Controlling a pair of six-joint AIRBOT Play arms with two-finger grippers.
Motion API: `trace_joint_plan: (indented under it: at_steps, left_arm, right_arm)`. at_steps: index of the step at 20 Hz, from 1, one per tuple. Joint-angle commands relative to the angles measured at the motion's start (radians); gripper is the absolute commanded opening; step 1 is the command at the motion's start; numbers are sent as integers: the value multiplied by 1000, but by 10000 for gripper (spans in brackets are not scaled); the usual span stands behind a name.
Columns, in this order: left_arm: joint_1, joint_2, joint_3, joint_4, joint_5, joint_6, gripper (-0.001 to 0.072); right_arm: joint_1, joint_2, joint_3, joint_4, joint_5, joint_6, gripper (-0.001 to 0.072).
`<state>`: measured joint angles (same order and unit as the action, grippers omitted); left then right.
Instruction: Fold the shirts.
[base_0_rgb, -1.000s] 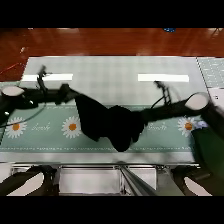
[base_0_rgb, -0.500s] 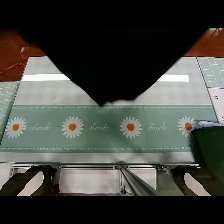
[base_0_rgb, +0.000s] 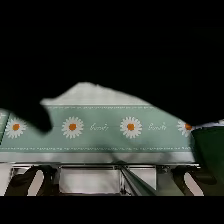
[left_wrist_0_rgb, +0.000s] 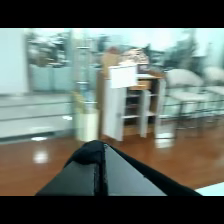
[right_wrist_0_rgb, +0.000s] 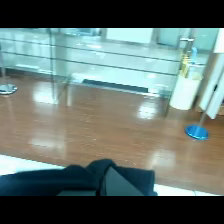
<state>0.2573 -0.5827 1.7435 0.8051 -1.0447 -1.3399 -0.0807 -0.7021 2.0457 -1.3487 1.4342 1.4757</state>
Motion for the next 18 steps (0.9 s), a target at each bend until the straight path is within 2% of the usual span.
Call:
trace_joint_plan:
  at_steps: [1, 4, 7, 10, 12, 14, 16, 18]
  left_arm:
    - [12, 77, 5, 126, -84, -38, 22]
    - [12, 63, -30, 128, -121, -43, 21]
    - [12, 37, -195, 127, -120, -69, 22]
    - [12, -36, -407, 126, -107, -68, 22]
    - [10, -124, -540, 124, -15, -68, 22]
    - [10, -246, -620, 100, 148, -67, 22]
    - [0, -407, -612, 57, 253, -53, 22]
    - [-34, -552, -569, -9, 308, 9, 22]
  right_arm:
    - [0, 31, -11, -34, 71, 21, 22]
    - [0, 26, -124, 29, 87, 25, 22]
    - [0, -13, -312, 146, 76, 3, 22]
    - [0, -103, -531, 232, -23, -56, 22]
    - [0, -205, -636, 252, -114, -73, 22]
    - [0, -351, -659, 258, -212, -84, 22]
    - [0, -499, -655, 310, -355, -85, 22]
    - [0, -641, -615, 382, -452, -85, 22]
